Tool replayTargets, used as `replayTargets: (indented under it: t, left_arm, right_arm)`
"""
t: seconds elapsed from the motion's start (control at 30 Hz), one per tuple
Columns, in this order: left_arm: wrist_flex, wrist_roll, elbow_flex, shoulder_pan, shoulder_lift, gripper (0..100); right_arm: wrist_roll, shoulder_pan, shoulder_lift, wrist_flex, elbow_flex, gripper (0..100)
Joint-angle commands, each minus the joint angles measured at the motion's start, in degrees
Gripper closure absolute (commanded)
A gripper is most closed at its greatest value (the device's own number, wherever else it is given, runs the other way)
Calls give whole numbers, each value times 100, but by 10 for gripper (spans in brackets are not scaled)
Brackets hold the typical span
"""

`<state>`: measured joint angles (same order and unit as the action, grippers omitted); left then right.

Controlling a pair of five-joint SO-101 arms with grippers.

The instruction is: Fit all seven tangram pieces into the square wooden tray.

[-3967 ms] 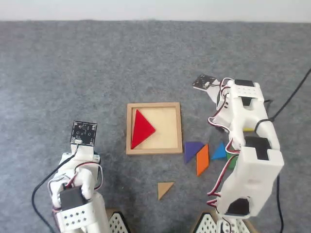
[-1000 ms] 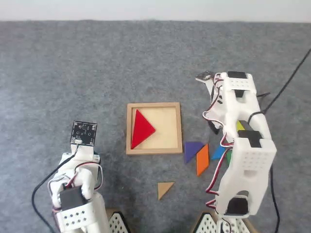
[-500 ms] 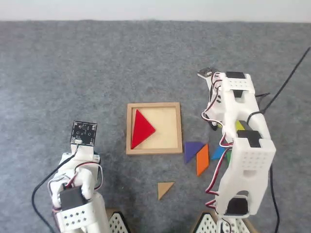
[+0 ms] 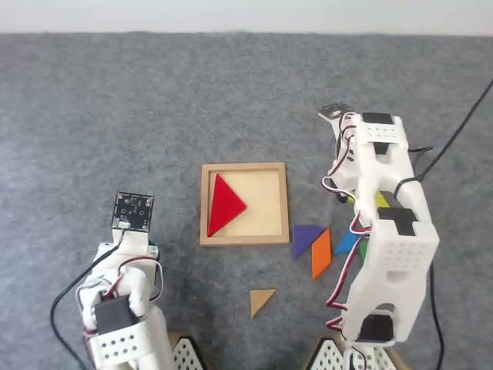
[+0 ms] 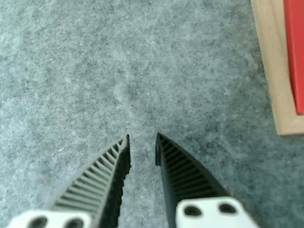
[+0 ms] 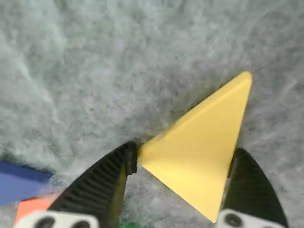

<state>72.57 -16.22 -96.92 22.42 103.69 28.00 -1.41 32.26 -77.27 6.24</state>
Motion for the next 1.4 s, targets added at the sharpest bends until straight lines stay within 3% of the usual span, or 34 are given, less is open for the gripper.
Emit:
replayTargets:
  t: [0.0,0.37,1.03,1.37]
  left_arm:
    - [35,35,48,-18,62,913]
    - [35,35,48,-18,62,913]
    - [35,35,48,-18,62,913]
    - [35,35,48,-18,62,913]
  right_arm:
    - [-44,13,-4,31,88,768]
    - [-18,4,-66,-40,123,772]
    - [26,-31,-75,-1727,1890,772]
    - [633,-497,-84,-2440,2840,772]
